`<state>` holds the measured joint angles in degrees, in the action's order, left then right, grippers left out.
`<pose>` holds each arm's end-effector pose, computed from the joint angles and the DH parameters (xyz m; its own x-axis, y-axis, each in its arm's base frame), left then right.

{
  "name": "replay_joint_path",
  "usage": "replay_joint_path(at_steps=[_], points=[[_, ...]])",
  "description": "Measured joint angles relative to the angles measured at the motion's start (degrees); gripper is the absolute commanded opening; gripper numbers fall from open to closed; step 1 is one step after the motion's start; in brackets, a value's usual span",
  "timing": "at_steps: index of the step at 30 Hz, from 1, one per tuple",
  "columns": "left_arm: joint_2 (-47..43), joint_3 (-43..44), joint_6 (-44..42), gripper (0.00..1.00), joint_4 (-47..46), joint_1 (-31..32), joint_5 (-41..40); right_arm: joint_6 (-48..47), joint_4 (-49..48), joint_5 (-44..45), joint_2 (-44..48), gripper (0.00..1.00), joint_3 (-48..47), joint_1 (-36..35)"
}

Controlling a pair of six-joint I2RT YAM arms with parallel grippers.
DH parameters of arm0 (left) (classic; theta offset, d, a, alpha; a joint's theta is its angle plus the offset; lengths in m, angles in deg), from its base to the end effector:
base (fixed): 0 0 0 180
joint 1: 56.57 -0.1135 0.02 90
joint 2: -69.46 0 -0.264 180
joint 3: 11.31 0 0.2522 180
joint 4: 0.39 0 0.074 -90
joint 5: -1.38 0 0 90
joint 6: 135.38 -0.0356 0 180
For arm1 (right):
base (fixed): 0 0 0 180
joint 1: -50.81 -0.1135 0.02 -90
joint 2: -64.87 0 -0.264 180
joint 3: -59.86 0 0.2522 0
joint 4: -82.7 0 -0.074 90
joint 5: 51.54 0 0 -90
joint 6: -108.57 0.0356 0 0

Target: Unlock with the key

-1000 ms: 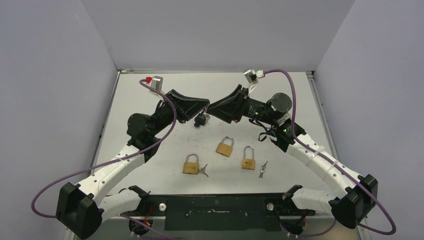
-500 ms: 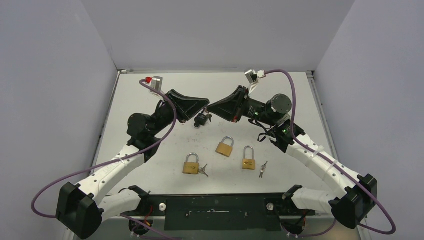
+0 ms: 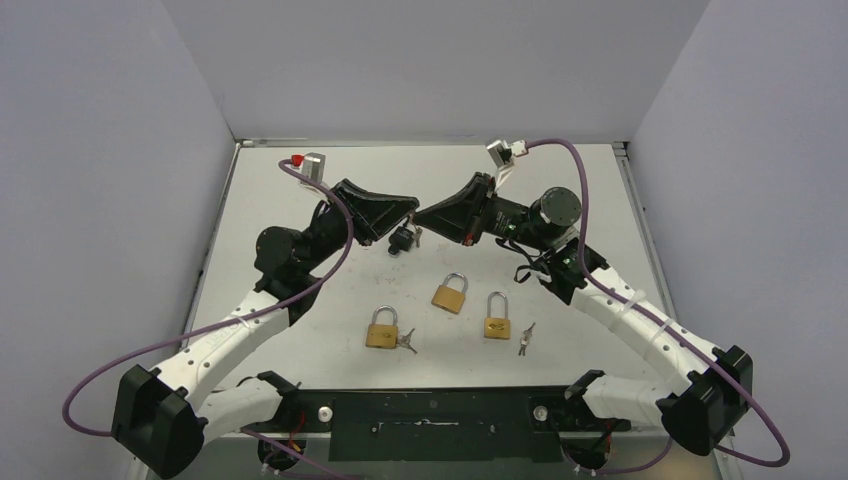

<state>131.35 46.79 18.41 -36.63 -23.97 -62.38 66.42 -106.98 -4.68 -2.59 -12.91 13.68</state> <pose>0.1909 -0.1408 0.3865 -0.5159 -0.6253 -0.5855 0.7578 -0.0144 -0.6523 0.1978 0.1803 0.4065 -0.5786 0.2405 -0.7794 -0.8019 0.0071 0.5975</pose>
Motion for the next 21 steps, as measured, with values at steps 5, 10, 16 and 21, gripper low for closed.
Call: replay_joint_path(at_steps=[5, 10, 16, 21], points=[[-2.7, 0.0, -4.1, 0.79, 6.6, 0.0, -3.1, -1.3, 2.7, -0.2, 0.0, 0.0, 0.0, 1.5], [-9.3, 1.4, -15.4, 0.85, 26.2, 0.1, -12.1, -8.2, 15.6, 4.2, 1.9, 0.0, 0.3, 8.7], [-5.4, 2.3, -22.1, 0.69, 41.2, 2.8, -20.3, -12.7, 30.1, 13.5, 7.1, 0.0, 7.0, 18.1], [7.1, 2.8, -21.4, 0.55, 47.0, 13.5, -30.2, -12.4, 38.4, 19.6, 10.5, 0.0, 15.3, 24.5]])
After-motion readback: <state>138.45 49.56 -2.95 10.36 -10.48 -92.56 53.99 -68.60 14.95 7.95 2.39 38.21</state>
